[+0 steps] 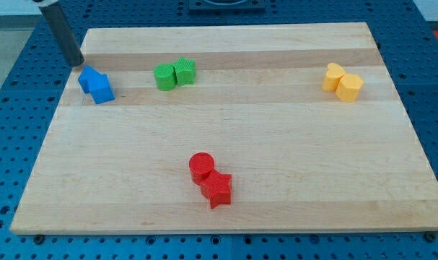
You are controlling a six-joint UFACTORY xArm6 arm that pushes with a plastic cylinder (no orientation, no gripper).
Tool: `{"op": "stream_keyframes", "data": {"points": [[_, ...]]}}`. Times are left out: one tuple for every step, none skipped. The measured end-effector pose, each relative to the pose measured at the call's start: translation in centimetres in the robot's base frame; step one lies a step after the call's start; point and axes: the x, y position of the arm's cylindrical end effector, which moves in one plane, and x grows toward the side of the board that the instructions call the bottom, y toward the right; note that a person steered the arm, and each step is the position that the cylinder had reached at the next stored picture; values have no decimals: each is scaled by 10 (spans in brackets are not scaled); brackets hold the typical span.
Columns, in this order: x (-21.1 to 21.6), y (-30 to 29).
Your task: Separate the blue blocks
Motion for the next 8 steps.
{"op": "stream_keyframes", "data": {"points": [[4,20],[22,37],[49,40],[77,40],[96,40],[120,40],[142,40],[135,46]]}}
